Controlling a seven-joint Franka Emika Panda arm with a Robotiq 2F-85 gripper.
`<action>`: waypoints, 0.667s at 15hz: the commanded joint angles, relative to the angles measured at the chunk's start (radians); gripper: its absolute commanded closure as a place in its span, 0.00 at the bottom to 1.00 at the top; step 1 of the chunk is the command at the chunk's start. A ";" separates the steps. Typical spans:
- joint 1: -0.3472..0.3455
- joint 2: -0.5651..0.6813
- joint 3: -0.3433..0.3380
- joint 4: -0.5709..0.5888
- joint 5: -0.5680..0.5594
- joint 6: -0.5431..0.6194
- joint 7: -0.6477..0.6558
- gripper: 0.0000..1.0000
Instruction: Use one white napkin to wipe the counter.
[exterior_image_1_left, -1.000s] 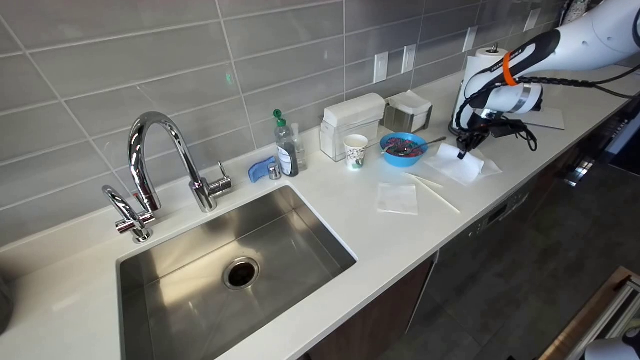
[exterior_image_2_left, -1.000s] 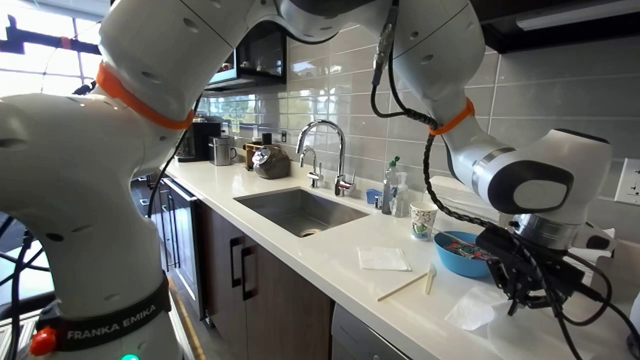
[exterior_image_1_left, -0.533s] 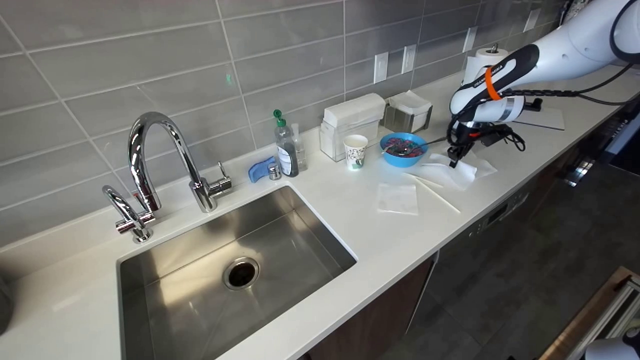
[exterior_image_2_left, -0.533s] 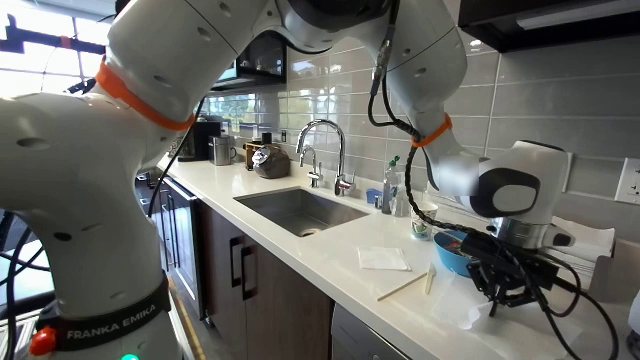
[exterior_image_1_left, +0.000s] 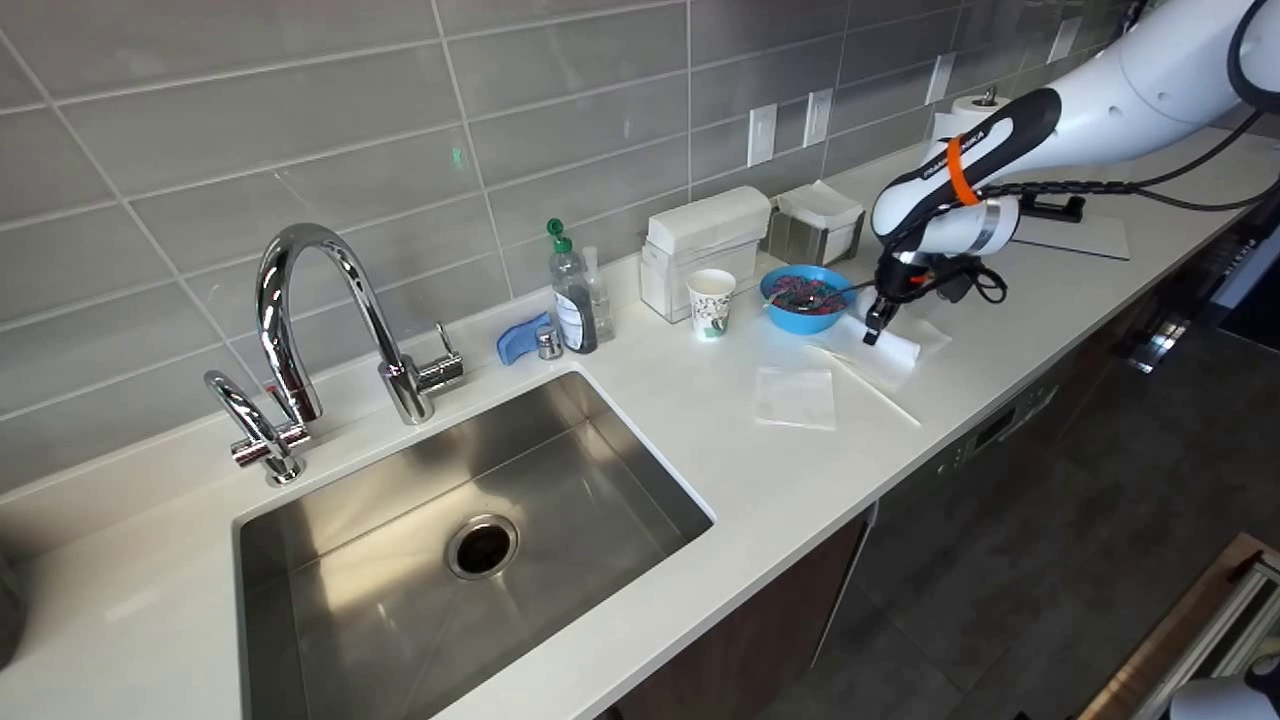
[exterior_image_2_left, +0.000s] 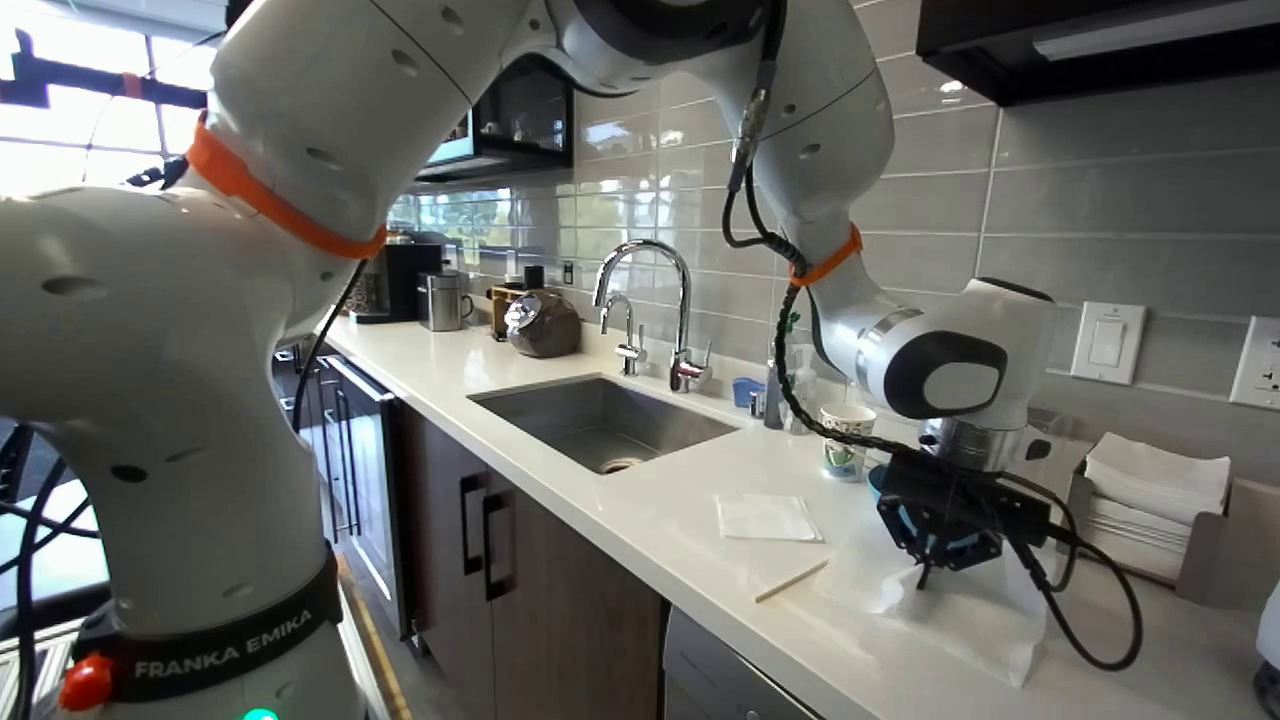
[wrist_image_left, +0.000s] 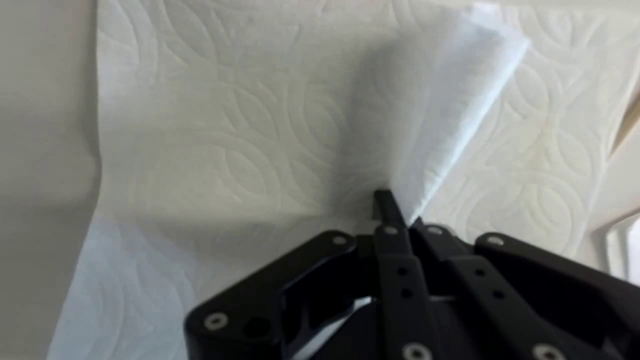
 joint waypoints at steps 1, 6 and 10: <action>-0.017 -0.056 0.026 -0.089 0.048 -0.052 -0.111 1.00; 0.044 -0.077 -0.120 -0.131 -0.013 -0.065 -0.005 1.00; 0.060 -0.055 -0.175 -0.110 -0.029 -0.010 0.059 1.00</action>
